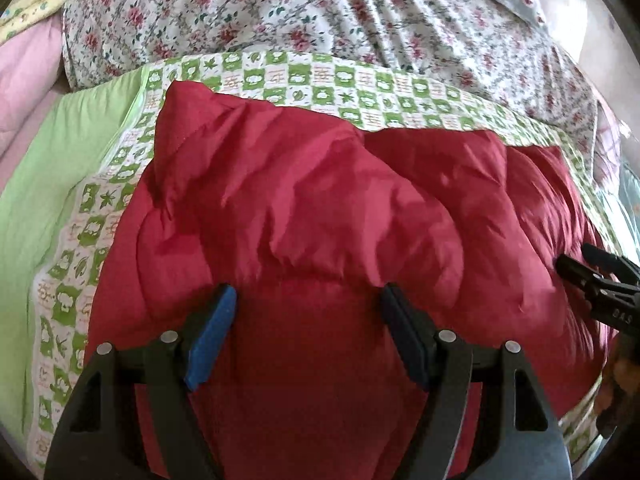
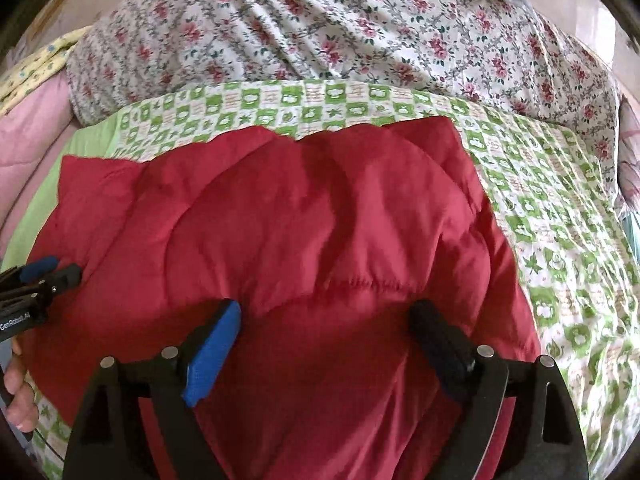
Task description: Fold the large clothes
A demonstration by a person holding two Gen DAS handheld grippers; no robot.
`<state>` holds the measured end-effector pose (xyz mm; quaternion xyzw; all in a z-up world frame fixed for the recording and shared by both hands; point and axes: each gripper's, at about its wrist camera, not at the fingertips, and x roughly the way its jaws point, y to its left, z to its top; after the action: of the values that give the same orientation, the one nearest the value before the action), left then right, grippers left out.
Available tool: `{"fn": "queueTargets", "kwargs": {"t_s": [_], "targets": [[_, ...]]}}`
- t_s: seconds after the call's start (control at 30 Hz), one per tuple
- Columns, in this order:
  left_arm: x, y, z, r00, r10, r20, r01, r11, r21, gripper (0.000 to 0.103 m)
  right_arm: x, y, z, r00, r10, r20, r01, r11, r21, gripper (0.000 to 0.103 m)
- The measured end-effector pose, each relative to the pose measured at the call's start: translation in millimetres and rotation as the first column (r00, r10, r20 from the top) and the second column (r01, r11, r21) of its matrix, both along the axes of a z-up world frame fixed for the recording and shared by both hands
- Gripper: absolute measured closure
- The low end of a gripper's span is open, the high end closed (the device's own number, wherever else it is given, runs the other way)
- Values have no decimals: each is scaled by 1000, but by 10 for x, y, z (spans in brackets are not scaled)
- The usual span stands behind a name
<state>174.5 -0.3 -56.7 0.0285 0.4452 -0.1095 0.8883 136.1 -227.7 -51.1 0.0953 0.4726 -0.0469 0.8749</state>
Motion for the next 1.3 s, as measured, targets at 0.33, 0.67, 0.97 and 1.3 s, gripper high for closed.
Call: {"fn": "queueTargets", "kwargs": {"t_s": [0.33,0.67,0.97,1.3], "targets": [[582,114,-168,989,86,-116,-93,994,-56,28,356,-342,-191,996,-71,-47,73,996,60,14],[820,81,-257,985,102,-136,-107,994,-33,26,494,-566,-425,991,-105,-80,117,981,154,11],[625,162,-64,988,78,-133,-90,992,-85,26,488,-596,-454,991,-109,-75,120,979,165,10],[-362,204,316,996,-25,-82,17,995,-97,26,419,-559,-336,991,-120,-56,127,984,126,11]]}}
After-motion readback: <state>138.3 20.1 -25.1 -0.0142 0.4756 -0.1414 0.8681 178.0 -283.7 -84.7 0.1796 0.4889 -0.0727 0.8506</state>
